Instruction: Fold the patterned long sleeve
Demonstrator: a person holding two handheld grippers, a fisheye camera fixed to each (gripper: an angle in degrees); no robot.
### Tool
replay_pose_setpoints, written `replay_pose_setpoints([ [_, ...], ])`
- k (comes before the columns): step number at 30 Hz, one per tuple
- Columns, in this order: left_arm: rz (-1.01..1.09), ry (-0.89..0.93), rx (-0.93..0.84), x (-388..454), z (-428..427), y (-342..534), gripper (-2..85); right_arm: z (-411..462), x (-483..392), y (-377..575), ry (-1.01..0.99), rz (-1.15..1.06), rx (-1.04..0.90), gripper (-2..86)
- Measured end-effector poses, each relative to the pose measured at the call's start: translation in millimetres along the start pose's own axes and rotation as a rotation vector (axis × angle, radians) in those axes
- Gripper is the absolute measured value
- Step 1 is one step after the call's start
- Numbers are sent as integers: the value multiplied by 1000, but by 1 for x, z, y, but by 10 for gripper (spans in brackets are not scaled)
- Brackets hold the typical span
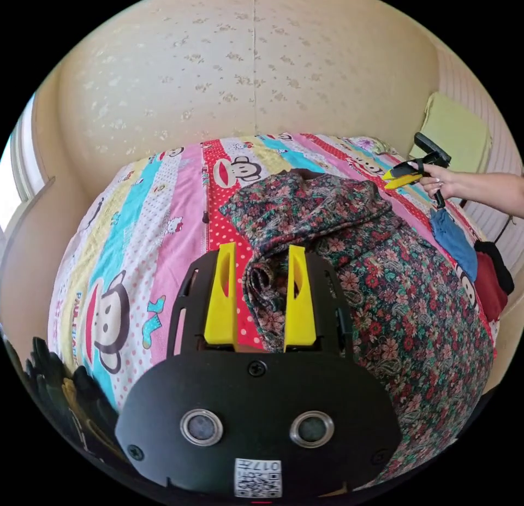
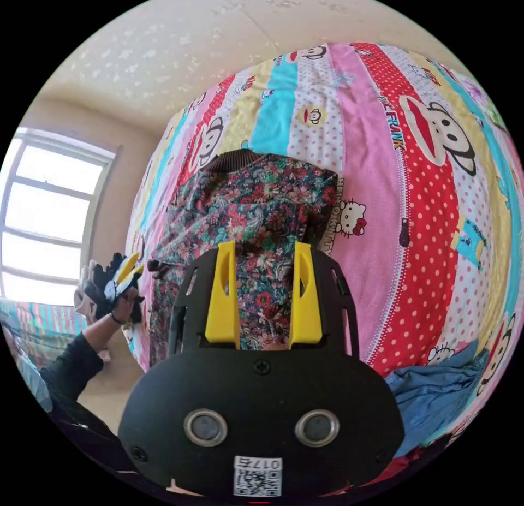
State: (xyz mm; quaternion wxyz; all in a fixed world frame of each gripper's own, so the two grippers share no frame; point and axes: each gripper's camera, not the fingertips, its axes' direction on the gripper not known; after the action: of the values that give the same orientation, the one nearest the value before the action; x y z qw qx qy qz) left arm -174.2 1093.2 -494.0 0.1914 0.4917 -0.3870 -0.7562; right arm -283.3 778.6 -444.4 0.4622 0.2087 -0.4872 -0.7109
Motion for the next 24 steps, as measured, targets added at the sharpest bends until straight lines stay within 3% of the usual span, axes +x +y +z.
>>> replay_pose_setpoints([
  [2, 81, -3, -14, -2, 11, -9, 135, 14, -16, 6, 134, -98, -41, 135],
  [6, 191, 127, -151, -1, 62, -33, 109, 52, -17, 10, 166, -139, -121, 90],
  [8, 209, 62, -267, 4, 88, -35, 82, 63, -22, 10, 232, -170, -127, 49],
  [11, 253, -72, -233, 15, 98, -21, 56, 63, -33, 18, 358, -228, -104, 37],
  [15, 170, -75, -142, 23, 98, 10, 70, 80, -21, 26, 408, -165, -170, 37],
  [17, 127, -128, -116, 25, 93, 18, 83, 79, -5, 18, 314, -52, -183, 47],
  [21, 41, -192, -102, 23, 75, 52, 96, 72, 3, 16, 279, -56, -217, 87],
  [24, -101, -112, -70, 18, 44, 103, 93, 46, -8, 61, 248, -135, -77, 96],
])
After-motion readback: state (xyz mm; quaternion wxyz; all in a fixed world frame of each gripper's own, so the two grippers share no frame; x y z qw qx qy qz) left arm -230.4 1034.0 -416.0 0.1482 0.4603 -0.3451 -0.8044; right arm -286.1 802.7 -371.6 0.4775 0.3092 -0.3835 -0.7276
